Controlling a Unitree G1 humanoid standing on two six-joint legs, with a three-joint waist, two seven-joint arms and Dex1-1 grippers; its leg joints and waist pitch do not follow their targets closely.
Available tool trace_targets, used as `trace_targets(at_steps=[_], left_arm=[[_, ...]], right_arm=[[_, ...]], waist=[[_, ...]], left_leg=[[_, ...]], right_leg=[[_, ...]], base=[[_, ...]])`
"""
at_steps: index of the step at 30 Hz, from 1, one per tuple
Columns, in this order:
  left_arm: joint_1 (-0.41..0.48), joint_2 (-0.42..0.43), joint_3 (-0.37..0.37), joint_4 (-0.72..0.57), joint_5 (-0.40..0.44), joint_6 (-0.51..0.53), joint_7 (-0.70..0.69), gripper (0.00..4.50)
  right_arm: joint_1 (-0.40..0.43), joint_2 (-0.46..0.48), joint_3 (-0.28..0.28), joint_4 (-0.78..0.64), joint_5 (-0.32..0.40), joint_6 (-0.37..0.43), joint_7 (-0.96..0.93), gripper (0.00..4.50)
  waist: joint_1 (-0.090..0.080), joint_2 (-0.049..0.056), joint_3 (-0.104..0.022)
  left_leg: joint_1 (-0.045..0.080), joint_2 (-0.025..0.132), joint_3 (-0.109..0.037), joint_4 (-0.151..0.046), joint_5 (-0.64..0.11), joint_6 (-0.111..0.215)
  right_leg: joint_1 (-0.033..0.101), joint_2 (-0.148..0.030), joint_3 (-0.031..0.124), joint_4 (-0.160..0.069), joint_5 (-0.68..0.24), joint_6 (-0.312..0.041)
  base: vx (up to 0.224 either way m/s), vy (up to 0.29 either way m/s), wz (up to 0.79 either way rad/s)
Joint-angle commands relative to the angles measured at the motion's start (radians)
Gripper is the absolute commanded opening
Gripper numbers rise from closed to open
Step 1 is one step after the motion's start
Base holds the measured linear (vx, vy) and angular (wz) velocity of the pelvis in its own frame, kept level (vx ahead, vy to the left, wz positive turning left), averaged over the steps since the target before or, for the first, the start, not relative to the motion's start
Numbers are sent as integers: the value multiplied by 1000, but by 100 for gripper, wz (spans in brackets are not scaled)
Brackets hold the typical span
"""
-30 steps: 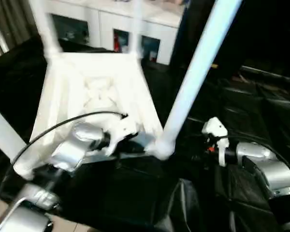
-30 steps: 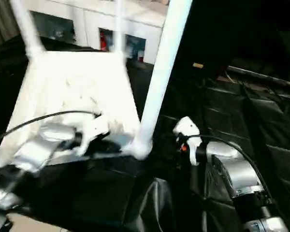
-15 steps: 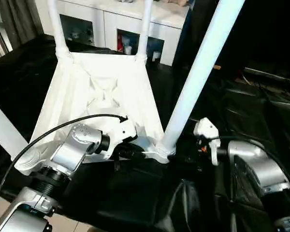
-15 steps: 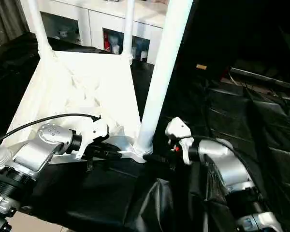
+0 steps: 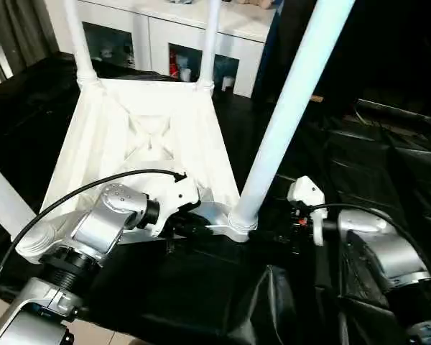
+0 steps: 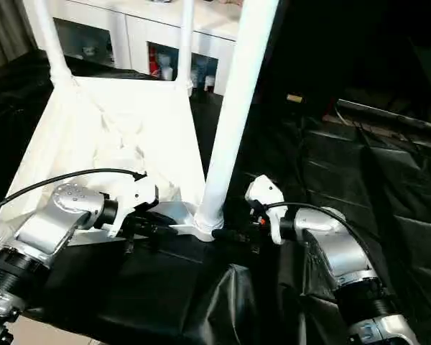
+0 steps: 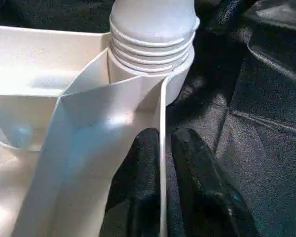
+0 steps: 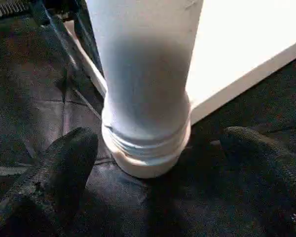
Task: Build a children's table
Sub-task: Rotate leg to tighten
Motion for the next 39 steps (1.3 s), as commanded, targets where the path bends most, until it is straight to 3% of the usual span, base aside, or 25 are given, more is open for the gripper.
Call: trace_targets(at_steps=[1,4,9,14,16,19,21,29,35,38,39], left_arm=[[-4,12,-29,26,23,17,-8,29],[-6,12,-30,23,20,26,-13,10],[-4,12,-29,15,14,39,-16,3],[-2,13,-30,9,11,47,-17,0],[-3,14,-31,14,14,45,-16,0],[-4,14,-31,15,15,44,-15,0],[-5,13,-31,15,15,44,-15,0],[-2,20,-34,13,14,46,-27,0],[6,21,-29,9,18,58,-9,0],[-10,-38,-4,45,41,70,112,0],[-15,-55,0,53,45,77,140,0]], right_arm=[[-28,4,2,27,-3,-22,4,450],[-44,23,7,48,-3,-32,4,450],[-66,56,17,88,-4,-42,13,450],[-74,64,24,108,0,-43,32,414],[-75,64,28,119,-2,-48,48,380],[-77,67,27,127,-3,-53,50,372],[-78,74,22,131,2,-51,51,337],[-78,92,22,140,12,-54,63,278],[-66,118,5,150,25,-43,30,271],[-59,160,-27,189,-8,-29,-123,270],[-55,173,-34,193,-13,-23,-158,270]], waist=[[2,6,-58],[-2,5,-57],[-3,6,-60],[-3,6,-59],[-3,9,-58],[-2,9,-60],[-3,7,-60],[-2,16,-62],[-3,18,-60],[-7,16,-54],[-6,19,-54]], left_leg=[[7,25,-2,-63,-187,13],[4,25,-5,-64,-192,7],[6,25,-3,-62,-169,11],[6,25,-2,-62,-169,14],[8,25,-3,-63,-181,11],[7,25,-3,-63,-173,11],[6,25,-3,-62,-167,12],[8,24,-3,-62,-170,8],[9,25,-4,-64,-197,-1],[10,25,-4,-68,-229,-15],[14,24,-8,-69,-262,-27]], right_leg=[[46,-72,40,-70,-212,-184],[48,-73,39,-71,-240,-178],[46,-72,40,-64,-180,-198],[48,-72,40,-63,-168,-206],[48,-73,40,-65,-188,-201],[48,-73,40,-64,-181,-201],[49,-72,40,-63,-168,-204],[50,-71,40,-60,-135,-218],[49,-71,40,-63,-160,-218],[46,-72,39,-70,-225,-207],[45,-75,39,-80,-309,-180]], base=[[0,0,0],[0,0,0],[0,0,0],[0,0,0],[0,0,0],[0,0,0],[0,0,0],[0,0,0],[0,0,0],[0,0,0],[0,0,0]])
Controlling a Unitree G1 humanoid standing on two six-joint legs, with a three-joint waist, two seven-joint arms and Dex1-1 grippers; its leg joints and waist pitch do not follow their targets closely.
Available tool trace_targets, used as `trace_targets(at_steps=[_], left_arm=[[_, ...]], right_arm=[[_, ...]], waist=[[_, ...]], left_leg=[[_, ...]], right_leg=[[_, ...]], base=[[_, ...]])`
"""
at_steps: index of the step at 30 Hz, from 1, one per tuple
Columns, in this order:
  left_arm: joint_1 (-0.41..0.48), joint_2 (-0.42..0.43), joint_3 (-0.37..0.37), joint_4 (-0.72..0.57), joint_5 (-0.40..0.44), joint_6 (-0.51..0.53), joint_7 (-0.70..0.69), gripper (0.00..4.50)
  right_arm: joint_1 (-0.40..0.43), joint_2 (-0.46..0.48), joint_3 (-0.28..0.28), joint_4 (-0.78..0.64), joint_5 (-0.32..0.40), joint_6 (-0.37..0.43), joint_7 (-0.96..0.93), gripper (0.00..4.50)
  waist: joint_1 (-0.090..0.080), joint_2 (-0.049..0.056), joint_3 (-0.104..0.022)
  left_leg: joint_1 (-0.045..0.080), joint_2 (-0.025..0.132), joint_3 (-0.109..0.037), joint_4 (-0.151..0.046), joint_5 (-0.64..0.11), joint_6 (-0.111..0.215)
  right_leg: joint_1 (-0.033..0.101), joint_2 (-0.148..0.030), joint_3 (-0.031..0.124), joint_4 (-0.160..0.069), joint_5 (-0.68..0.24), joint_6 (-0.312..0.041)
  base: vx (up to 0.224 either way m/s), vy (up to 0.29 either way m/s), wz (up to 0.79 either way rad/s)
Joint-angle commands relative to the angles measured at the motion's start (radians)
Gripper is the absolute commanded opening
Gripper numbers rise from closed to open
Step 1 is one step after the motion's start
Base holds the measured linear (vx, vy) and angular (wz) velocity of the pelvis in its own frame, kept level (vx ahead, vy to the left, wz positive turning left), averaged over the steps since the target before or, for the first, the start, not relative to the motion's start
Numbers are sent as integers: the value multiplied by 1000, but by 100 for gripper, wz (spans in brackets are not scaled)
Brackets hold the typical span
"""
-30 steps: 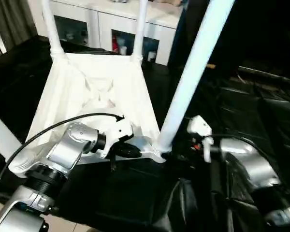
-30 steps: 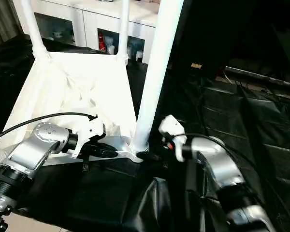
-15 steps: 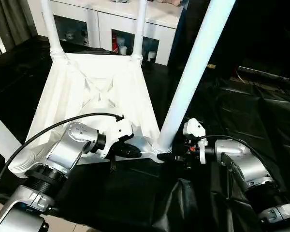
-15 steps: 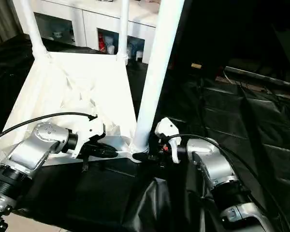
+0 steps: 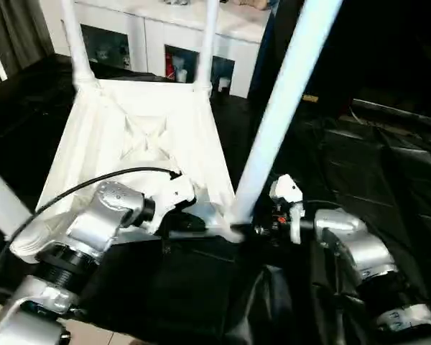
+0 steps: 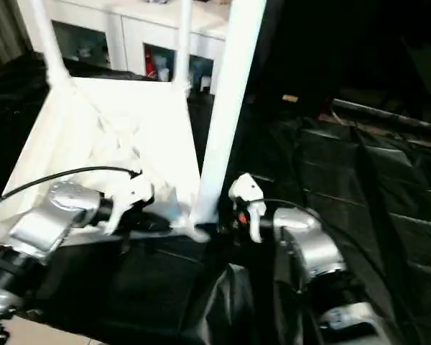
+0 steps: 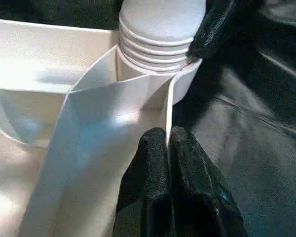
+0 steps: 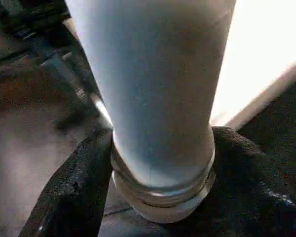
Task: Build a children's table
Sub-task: Rotate leg to tighten
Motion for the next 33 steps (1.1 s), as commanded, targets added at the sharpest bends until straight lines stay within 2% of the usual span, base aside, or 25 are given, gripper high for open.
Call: trace_targets(at_steps=[1,2,3,4,5,6,7,8,10,12,13,14,18,19,20,24,26,28,30,33], left_arm=[[-15,-78,-5,61,35,43,138,0],[-20,-91,-2,68,37,47,158,0],[-42,-151,5,101,53,62,247,0],[-49,-169,4,110,58,65,270,0],[-50,-171,4,111,59,66,273,0],[-63,-199,-2,129,70,70,304,0],[-85,-240,-12,164,88,70,361,0],[-96,-262,-15,182,95,69,387,0],[-108,-286,-18,200,102,64,409,0],[-113,-295,-19,207,105,60,411,0],[-113,-298,-18,209,106,58,408,0],[-113,-296,-20,209,107,53,401,0],[-91,-252,-38,178,102,22,316,0],[-78,-223,-44,154,94,13,267,0],[-68,-200,-47,136,85,11,229,0],[-47,-137,-55,105,69,-13,133,0],[-31,-88,-64,86,60,-41,60,0],[-13,-40,-69,52,36,-44,-22,0],[12,8,-67,-3,-11,-57,-121,0],[26,30,-64,-38,-36,-53,-169,0]], right_arm=[[18,62,-36,21,-14,29,-159,270],[19,74,-45,21,-10,34,-181,270],[22,128,-81,23,-6,46,-295,270],[21,143,-88,25,-12,44,-332,270],[21,145,-89,25,-12,44,-336,270],[18,166,-88,29,-33,31,-392,270],[13,199,-81,33,-63,12,-462,270],[13,215,-65,26,-75,13,-468,270],[18,226,-24,9,-90,8,-437,270],[26,226,1,-7,-104,-3,-413,270],[32,224,12,-19,-110,-12,-398,270],[36,224,8,-26,-103,-15,-390,326],[42,183,-39,-67,-30,-12,-313,346],[43,142,-45,-85,-12,0,-260,377],[46,104,-41,-100,-8,5,-214,385],[57,20,-38,-126,-2,15,-102,388],[63,-27,-40,-135,3,14,-37,388],[68,-61,-36,-148,14,20,21,388],[71,-92,-22,-166,36,35,85,388],[70,-110,1,-172,33,38,126,388]], waist=[[2,17,-53],[0,23,-52],[0,28,-52],[-1,23,-53],[-1,23,-53],[-3,21,-52],[-1,32,-53],[-4,26,-52],[-1,29,-55],[0,35,-54],[1,34,-55],[2,34,-56],[5,37,-60],[5,38,-61],[7,36,-63],[6,36,-64],[7,34,-64],[6,36,-62],[5,38,-59],[10,41,-58]], left_leg=[[8,23,-8,-71,-270,-31],[7,23,-8,-73,-275,-34],[10,24,-11,-73,-292,-47],[11,23,-12,-73,-301,-49],[11,23,-12,-73,-301,-49],[6,21,-14,-74,-311,-47],[9,21,-15,-74,-317,-49],[12,20,-13,-72,-324,-47],[8,18,-15,-72,-321,-35],[5,17,-12,-72,-307,-22],[4,17,-11,-72,-302,-17],[5,17,-11,-72,-299,-15],[0,20,-11,-73,-269,2],[-1,21,-11,-73,-263,3],[-2,22,-12,-73,-251,9],[-3,22,-6,-68,-204,24],[-4,21,-5,-67,-199,32],[-3,23,-5,-69,-203,37],[0,24,-5,-72,-220,29],[7,28,-4,-74,-249,16]], right_leg=[[40,-74,38,-83,-340,-163],[37,-74,40,-84,-344,-159],[33,-75,39,-87,-364,-152],[34,-75,37,-90,-377,-147],[34,-75,37,-90,-377,-147],[35,-76,36,-95,-418,-127],[32,-77,36,-95,-421,-124],[27,-75,37,-101,-426,-116],[34,-74,37,-100,-406,-113],[33,-72,39,-99,-378,-118],[33,-72,39,-99,-377,-118],[34,-72,39,-98,-373,-118],[39,-73,39,-93,-322,-130],[40,-72,39,-91,-308,-133],[45,-73,37,-87,-279,-142],[46,-71,39,-78,-185,-176],[48,-70,38,-77,-173,-183],[47,-70,39,-76,-175,-187],[42,-71,39,-78,-209,-189],[37,-70,40,-78,-230,-197]], base=[[0,0,0],[0,0,0],[0,0,0],[0,0,0],[0,0,0],[0,0,0],[0,0,0],[0,0,0],[0,0,0],[0,0,0],[0,0,0],[0,0,0],[0,0,0],[0,0,0],[0,0,0],[0,0,0],[0,0,0],[0,0,0],[0,0,0],[0,0,0]])
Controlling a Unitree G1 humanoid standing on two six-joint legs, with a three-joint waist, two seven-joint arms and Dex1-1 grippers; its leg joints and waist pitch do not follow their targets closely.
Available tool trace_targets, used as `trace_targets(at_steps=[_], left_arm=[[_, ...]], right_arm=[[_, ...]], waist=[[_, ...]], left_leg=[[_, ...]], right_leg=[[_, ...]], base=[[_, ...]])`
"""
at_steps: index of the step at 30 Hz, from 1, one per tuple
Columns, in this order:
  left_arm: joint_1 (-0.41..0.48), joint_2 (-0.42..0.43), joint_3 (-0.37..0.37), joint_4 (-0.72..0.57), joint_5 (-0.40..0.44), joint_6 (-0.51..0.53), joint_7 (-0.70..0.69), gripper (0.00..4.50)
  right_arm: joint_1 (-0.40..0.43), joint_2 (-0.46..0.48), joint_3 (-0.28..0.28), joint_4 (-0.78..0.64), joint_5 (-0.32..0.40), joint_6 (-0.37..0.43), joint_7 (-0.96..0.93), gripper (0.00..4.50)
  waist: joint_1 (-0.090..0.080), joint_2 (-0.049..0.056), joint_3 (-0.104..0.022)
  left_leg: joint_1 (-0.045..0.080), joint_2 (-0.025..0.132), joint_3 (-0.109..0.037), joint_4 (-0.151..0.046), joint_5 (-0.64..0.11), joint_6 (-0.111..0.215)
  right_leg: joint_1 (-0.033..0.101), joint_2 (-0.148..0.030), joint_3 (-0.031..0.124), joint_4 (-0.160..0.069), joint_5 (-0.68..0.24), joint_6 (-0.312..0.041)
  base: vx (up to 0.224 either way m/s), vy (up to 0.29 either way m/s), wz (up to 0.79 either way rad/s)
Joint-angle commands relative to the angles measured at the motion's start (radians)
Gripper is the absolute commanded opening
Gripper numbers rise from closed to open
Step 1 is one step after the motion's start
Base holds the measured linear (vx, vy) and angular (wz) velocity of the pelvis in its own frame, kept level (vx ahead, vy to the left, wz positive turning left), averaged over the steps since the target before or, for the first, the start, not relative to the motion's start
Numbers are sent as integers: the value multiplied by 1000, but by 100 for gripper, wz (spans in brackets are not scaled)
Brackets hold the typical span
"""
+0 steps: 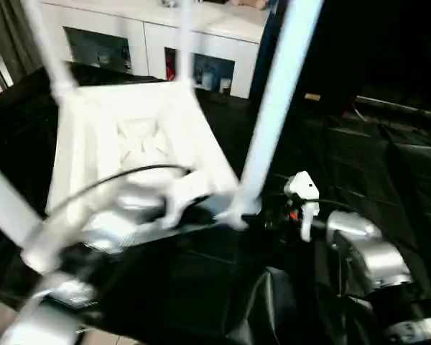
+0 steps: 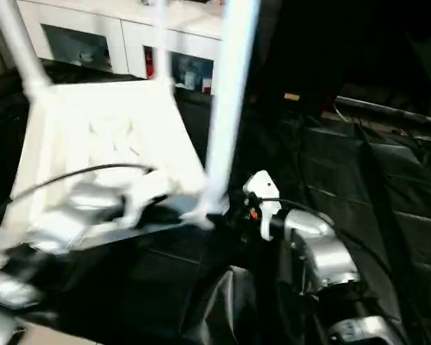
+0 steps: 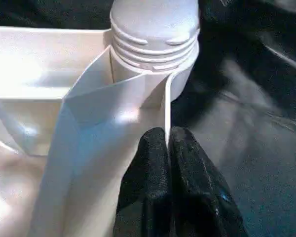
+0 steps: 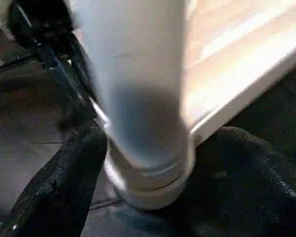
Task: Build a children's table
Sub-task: Rotate leg to tighten
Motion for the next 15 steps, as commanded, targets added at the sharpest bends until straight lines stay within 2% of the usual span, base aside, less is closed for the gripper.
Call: trace_targets(at_steps=[1,3,7,11,15], left_arm=[[14,-5,-38,-31,-20,6,-59,0],[15,-1,-38,-33,-20,6,-61,0],[18,7,-38,-37,-25,2,-66,0],[21,6,-36,-40,-24,0,-67,0],[23,3,-36,-43,-22,3,-63,0]], right_arm=[[1,-21,17,-15,1,6,34,388],[0,-24,24,-12,-1,5,50,388],[0,-32,45,-9,-6,2,89,388],[1,-29,67,-11,-11,0,106,388],[-5,-17,79,4,-20,-9,103,388]], waist=[[-1,12,-49],[2,8,-48],[8,7,-49],[11,3,-51],[11,4,-51]], left_leg=[[12,28,-3,-69,-250,16],[12,27,-2,-70,-259,11],[9,27,-3,-69,-246,8],[7,26,-2,-67,-212,13],[7,25,-2,-66,-207,12]], right_leg=[[40,-70,40,-73,-229,-199],[39,-70,40,-76,-244,-193],[42,-73,41,-75,-256,-182],[44,-72,41,-70,-212,-186],[45,-72,41,-69,-206,-187]], base=[[0,0,0],[0,0,0],[0,0,0],[0,0,0],[0,0,0]])
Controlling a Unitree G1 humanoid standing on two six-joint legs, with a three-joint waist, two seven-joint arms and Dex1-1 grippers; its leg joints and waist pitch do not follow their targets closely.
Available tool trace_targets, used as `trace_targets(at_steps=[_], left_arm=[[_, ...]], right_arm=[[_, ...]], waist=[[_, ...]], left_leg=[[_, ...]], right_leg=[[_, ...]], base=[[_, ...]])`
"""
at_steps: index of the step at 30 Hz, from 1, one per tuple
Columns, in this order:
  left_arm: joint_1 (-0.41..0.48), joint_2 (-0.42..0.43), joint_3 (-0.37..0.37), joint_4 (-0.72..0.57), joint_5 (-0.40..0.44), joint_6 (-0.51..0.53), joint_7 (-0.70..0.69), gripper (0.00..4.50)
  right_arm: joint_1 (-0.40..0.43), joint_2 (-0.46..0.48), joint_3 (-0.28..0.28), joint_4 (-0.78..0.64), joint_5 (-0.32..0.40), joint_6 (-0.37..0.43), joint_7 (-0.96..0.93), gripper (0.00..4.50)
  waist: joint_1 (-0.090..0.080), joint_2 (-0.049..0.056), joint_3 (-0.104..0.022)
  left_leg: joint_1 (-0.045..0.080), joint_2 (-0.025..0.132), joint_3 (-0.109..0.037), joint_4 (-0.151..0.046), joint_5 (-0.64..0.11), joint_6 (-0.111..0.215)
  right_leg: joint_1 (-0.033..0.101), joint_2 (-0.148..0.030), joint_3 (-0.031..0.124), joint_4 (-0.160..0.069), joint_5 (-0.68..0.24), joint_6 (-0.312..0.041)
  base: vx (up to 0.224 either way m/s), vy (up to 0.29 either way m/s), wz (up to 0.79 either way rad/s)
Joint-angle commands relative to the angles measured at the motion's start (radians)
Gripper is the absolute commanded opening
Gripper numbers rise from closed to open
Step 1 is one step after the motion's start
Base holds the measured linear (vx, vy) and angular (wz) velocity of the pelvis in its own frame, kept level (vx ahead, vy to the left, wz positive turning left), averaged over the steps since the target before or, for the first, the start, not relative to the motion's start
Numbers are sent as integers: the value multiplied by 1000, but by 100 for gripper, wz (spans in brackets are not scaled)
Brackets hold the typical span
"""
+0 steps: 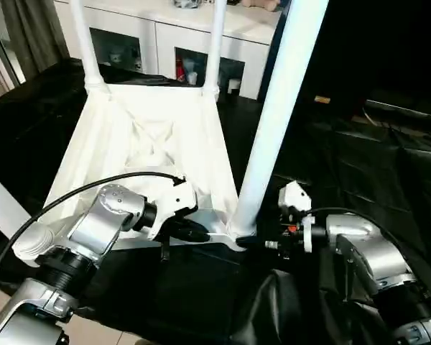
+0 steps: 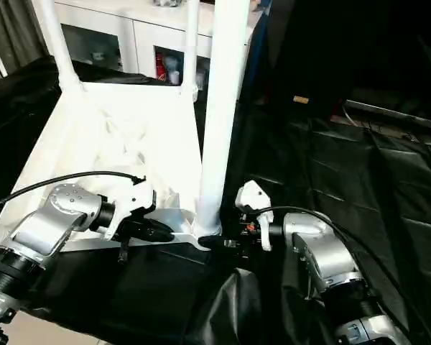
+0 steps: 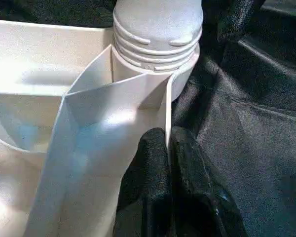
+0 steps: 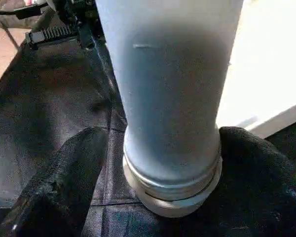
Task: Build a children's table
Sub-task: Rotate leg to tighten
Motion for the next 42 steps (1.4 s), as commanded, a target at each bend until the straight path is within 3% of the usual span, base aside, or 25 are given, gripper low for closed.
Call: trace_targets(at_steps=[1,7,13,19,23,25,27,29,30,32,33,34,36,40,41,42], left_arm=[[12,-12,-28,-24,-7,3,-26,0],[13,-10,-28,-24,-8,2,-19,0],[18,-7,-29,-17,-4,0,-20,0],[15,-27,-24,2,17,16,40,0],[-21,-117,-2,85,70,41,232,0],[-53,-186,11,138,90,65,345,0],[-104,-282,33,209,106,94,494,0],[-130,-325,36,246,116,95,556,0],[-160,-370,32,289,129,90,606,0],[-170,-385,30,305,134,89,616,0],[-185,-398,17,333,146,79,598,0],[-185,-398,17,333,146,79,598,0],[-187,-395,13,336,147,79,577,0],[-168,-342,3,297,131,82,480,0],[-164,-333,0,291,127,71,459,0],[-161,-325,-2,286,125,62,444,0]], right_arm=[[-8,6,16,13,-17,-9,5,388],[-18,20,11,26,-4,-3,1,360],[-16,18,11,32,0,-2,12,293],[-12,48,-12,64,-17,-21,-72,270],[-35,146,-93,174,-45,-40,-338,266],[-42,205,-131,214,-51,-35,-482,265],[-49,276,-157,244,-70,-26,-653,265],[-51,308,-149,248,-89,-29,-709,265],[-56,344,-128,251,-116,-41,-749,265],[-59,356,-116,252,-128,-49,-755,265],[-64,356,-75,242,-153,-102,-693,265],[-64,356,-75,242,-153,-102,-693,265],[-65,359,-91,231,-123,-112,-663,334],[-57,286,-86,171,-69,-97,-505,363],[-55,271,-82,162,-67,-93,-485,376],[-54,260,-79,156,-65,-90,-471,381]], waist=[[-2,5,-51],[-2,5,-52],[-1,6,-52],[-3,7,-52],[-12,8,-42],[-23,4,-42],[-28,3,-42],[-28,3,-42],[-28,9,-44],[-27,4,-44],[-26,10,-44],[-24,8,-46],[-24,7,-46],[-20,8,-51],[-20,4,-51],[-18,7,-51]], left_leg=[[7,25,-2,-67,-208,12],[9,25,-3,-67,-209,10],[8,25,-2,-66,-206,10],[8,25,-2,-67,-210,7],[16,22,-7,-72,-311,-28],[16,19,-13,-73,-340,-40],[16,17,-15,-71,-350,-36],[19,17,-16,-70,-359,-32],[17,15,-16,-69,-356,-30],[24,13,-14,-66,-368,-23],[15,14,-16,-70,-365,-14],[14,15,-16,-71,-358,-11],[9,17,-15,-73,-340,-3],[1,20,-13,-73,-299,12],[1,21,-12,-73,-282,15],[2,21,-10,-71,-260,21]], right_leg=[[44,-72,40,-70,-209,-188],[44,-72,40,-70,-217,-184],[45,-71,40,-69,-205,-188],[44,-72,40,-70,-207,-190],[32,-76,38,-91,-411,-146],[32,-78,33,-104,-518,-102],[27,-78,31,-113,-554,-77],[23,-78,31,-116,-567,-69],[23,-77,31,-116,-564,-61],[16,-75,30,-122,-569,-54],[23,-76,31,-121,-551,-53],[24,-76,32,-119,-536,-56],[28,-75,33,-113,-491,-70],[38,-75,37,-99,-376,-111],[39,-74,37,-97,-350,-118],[39,-73,38,-92,-302,-137]], base=[[0,0,0],[0,0,0],[0,0,0],[0,0,0],[-14,-1,0],[-60,0,-2],[-53,10,-5],[0,0,0],[0,0,0],[0,0,0],[0,0,0],[0,0,0],[0,0,0],[0,0,0],[0,0,0],[0,0,0]])
